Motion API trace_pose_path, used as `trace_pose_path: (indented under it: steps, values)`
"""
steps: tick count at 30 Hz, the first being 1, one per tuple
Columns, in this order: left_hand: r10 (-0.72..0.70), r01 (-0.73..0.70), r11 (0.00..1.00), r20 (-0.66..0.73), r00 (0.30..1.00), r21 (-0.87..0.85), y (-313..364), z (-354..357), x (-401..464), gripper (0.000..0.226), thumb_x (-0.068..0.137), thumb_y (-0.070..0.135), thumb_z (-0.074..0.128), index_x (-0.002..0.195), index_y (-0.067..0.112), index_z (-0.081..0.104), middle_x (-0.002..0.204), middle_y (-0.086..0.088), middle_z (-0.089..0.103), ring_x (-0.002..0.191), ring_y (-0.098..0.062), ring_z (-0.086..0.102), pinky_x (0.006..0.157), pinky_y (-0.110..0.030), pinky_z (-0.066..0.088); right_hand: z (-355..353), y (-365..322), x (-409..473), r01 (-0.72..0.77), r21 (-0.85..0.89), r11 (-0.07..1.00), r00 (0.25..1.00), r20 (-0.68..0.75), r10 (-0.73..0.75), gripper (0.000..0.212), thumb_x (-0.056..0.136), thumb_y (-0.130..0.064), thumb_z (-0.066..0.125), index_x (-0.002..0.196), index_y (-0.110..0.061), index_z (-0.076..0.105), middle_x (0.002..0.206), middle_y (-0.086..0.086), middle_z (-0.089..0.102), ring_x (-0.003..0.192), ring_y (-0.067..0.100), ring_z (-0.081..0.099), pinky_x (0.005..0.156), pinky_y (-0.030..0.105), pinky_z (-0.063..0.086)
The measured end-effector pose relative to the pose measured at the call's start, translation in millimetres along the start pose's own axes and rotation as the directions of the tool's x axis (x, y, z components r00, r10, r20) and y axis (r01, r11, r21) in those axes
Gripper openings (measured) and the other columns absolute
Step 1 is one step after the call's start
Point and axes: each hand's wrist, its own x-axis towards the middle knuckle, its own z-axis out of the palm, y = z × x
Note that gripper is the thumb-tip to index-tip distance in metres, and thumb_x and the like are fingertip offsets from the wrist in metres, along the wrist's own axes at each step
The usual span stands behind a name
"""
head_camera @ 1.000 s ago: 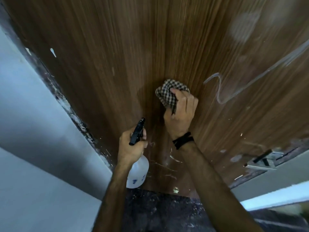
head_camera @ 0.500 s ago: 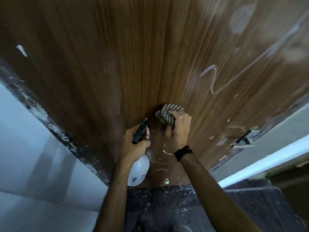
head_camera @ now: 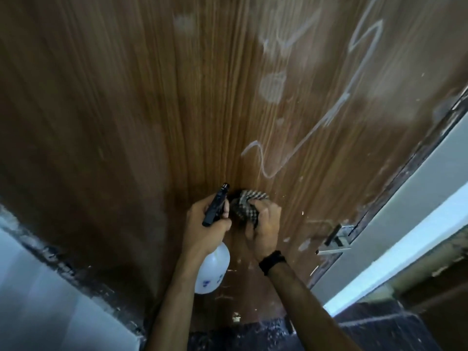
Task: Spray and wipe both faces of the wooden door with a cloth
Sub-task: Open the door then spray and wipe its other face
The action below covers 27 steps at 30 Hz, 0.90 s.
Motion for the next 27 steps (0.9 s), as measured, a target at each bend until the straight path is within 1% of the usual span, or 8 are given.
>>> trace_pose_path:
  steps: [3, 6, 11, 14, 19, 23, 25, 27]
  values:
    - [0.037, -0.037, 0.999, 0.0, 0.999, -0.009, 11.3, 16.2, -1.8, 0.02, 0.078, -0.014, 0.06, 0.082, 0.005, 0.058, 0.069, -0.001, 0.055, 0.054, -0.009, 0.048, 0.057, -0.029, 0.039, -28.6, 3.9, 58.9, -0.044, 0.066, 0.997, 0.954, -0.292, 0.062, 0.026, 0.085, -0.005, 0.054, 0.11, 0.0, 0.057, 0.108, 0.017, 0.06, 0.099, 0.031, 0.054, 0.098, 0.035, 0.04]
    - [0.054, -0.054, 0.998, 0.005, 0.999, -0.008, 22.4, 30.3, -2.7, 0.024, 0.08, -0.018, 0.059, 0.085, 0.005, 0.061, 0.073, -0.002, 0.057, 0.055, -0.005, 0.049, 0.057, -0.025, 0.039, -57.5, -3.2, 120.5, 0.115, 0.052, 0.992, 0.903, -0.422, -0.083, 0.031, 0.085, 0.001, 0.061, 0.114, -0.003, 0.054, 0.11, 0.012, 0.055, 0.099, 0.029, 0.053, 0.093, 0.033, 0.04]
    - [0.03, -0.033, 0.999, -0.094, 0.995, -0.027, 25.2, 44.4, -2.8, 0.033, 0.081, -0.02, 0.059, 0.078, 0.013, 0.06, 0.073, -0.003, 0.057, 0.052, -0.006, 0.047, 0.052, -0.025, 0.039, -41.0, 9.4, 104.1, 0.263, -0.051, 0.963, 0.933, -0.243, -0.267, 0.031, 0.087, -0.008, 0.053, 0.118, -0.01, 0.05, 0.115, 0.008, 0.048, 0.098, 0.028, 0.052, 0.091, 0.025, 0.031]
    - [0.002, -0.011, 0.998, -0.158, 0.987, -0.057, 28.2, 48.4, -6.9, 0.034, 0.083, -0.02, 0.057, 0.078, 0.012, 0.061, 0.071, -0.006, 0.057, 0.047, -0.008, 0.045, 0.046, -0.024, 0.037, -22.0, 21.0, 62.3, 0.259, -0.051, 0.965, 0.956, -0.129, -0.263, 0.026, 0.098, -0.016, 0.037, 0.12, -0.012, 0.051, 0.114, 0.009, 0.051, 0.091, 0.032, 0.058, 0.083, 0.031, 0.039]
    - [0.064, -0.074, 0.996, -0.194, 0.979, -0.043, 48.6, 41.8, -15.5, 0.028, 0.083, -0.021, 0.055, 0.087, 0.006, 0.062, 0.074, -0.009, 0.057, 0.046, -0.009, 0.045, 0.045, -0.025, 0.038, -39.3, -18.6, 112.5, 0.201, 0.057, 0.978, 0.963, -0.192, -0.187, 0.033, 0.086, -0.008, 0.053, 0.118, -0.012, 0.052, 0.104, 0.018, 0.064, 0.091, 0.03, 0.057, 0.084, 0.023, 0.032]
    - [0.096, -0.115, 0.991, -0.231, 0.968, -0.073, 58.0, 38.8, -22.0, 0.024, 0.083, -0.019, 0.055, 0.087, 0.003, 0.061, 0.072, -0.009, 0.055, 0.047, -0.012, 0.045, 0.047, -0.029, 0.036, -50.1, -52.7, 156.7, 0.258, 0.079, 0.963, 0.938, -0.26, -0.23, 0.034, 0.085, -0.002, 0.052, 0.117, -0.011, 0.054, 0.104, 0.013, 0.062, 0.09, 0.028, 0.056, 0.079, 0.029, 0.039]
    - [0.11, -0.132, 0.988, -0.242, 0.964, -0.078, 55.9, 37.6, -26.1, 0.022, 0.081, -0.015, 0.057, 0.085, 0.006, 0.062, 0.072, -0.011, 0.055, 0.048, -0.015, 0.045, 0.046, -0.03, 0.038, -42.4, -47.8, 142.6, 0.303, 0.038, 0.952, 0.929, -0.233, -0.287, 0.032, 0.089, -0.004, 0.055, 0.119, -0.014, 0.052, 0.109, 0.009, 0.057, 0.09, 0.025, 0.053, 0.076, 0.031, 0.042]
    - [0.093, -0.126, 0.987, -0.288, 0.953, -0.099, 51.8, 38.9, -29.2, 0.034, 0.083, -0.019, 0.057, 0.079, 0.014, 0.065, 0.073, -0.011, 0.057, 0.049, -0.017, 0.047, 0.045, -0.031, 0.04, -31.7, -32.1, 109.3, 0.338, 0.012, 0.941, 0.929, -0.165, -0.331, 0.04, 0.085, -0.007, 0.064, 0.122, -0.016, 0.05, 0.114, 0.005, 0.05, 0.092, 0.023, 0.05, 0.074, 0.034, 0.049]
